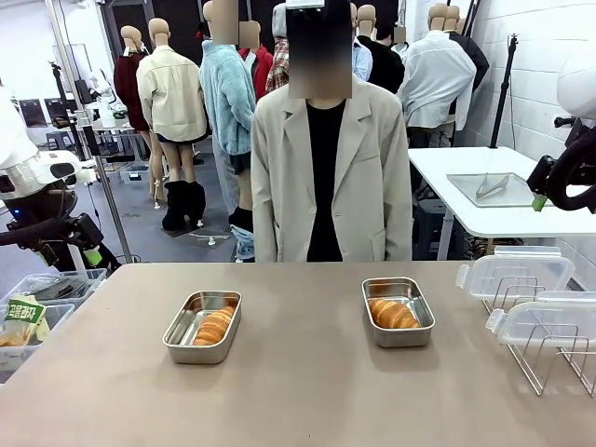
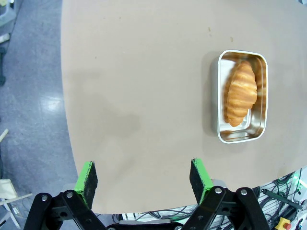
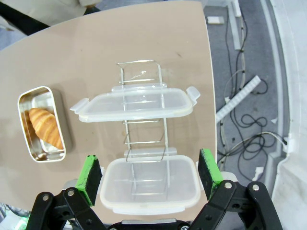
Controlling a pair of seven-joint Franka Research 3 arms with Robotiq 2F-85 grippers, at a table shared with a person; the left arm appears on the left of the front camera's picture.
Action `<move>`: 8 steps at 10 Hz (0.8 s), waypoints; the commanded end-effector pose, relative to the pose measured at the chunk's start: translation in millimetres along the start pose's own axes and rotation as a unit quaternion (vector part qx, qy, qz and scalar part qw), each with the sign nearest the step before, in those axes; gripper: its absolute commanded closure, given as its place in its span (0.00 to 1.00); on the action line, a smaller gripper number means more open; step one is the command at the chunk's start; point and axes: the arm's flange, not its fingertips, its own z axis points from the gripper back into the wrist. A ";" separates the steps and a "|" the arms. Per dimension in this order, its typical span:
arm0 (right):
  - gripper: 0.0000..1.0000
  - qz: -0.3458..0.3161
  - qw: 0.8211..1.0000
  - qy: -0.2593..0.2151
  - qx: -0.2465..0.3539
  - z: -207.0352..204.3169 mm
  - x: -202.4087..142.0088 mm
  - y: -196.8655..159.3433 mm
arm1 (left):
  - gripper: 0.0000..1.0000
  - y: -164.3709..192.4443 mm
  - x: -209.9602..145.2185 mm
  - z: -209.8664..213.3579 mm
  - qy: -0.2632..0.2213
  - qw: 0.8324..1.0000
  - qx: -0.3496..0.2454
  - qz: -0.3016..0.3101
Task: Place the bread in airtight containers.
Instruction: Pick up one Airtight Container lid and hand it to the human.
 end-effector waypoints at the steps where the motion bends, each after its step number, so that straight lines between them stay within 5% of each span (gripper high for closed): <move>1: 0.00 -0.004 1.000 0.001 -0.006 0.6 -0.6 1.6 | 0.00 1.9 0.5 0.0 0.000 1.000 -0.002 0.001; 8: 0.00 -0.004 1.000 0.001 -0.006 0.6 -0.6 1.6 | 0.00 1.9 0.5 0.0 0.000 1.000 -0.002 0.001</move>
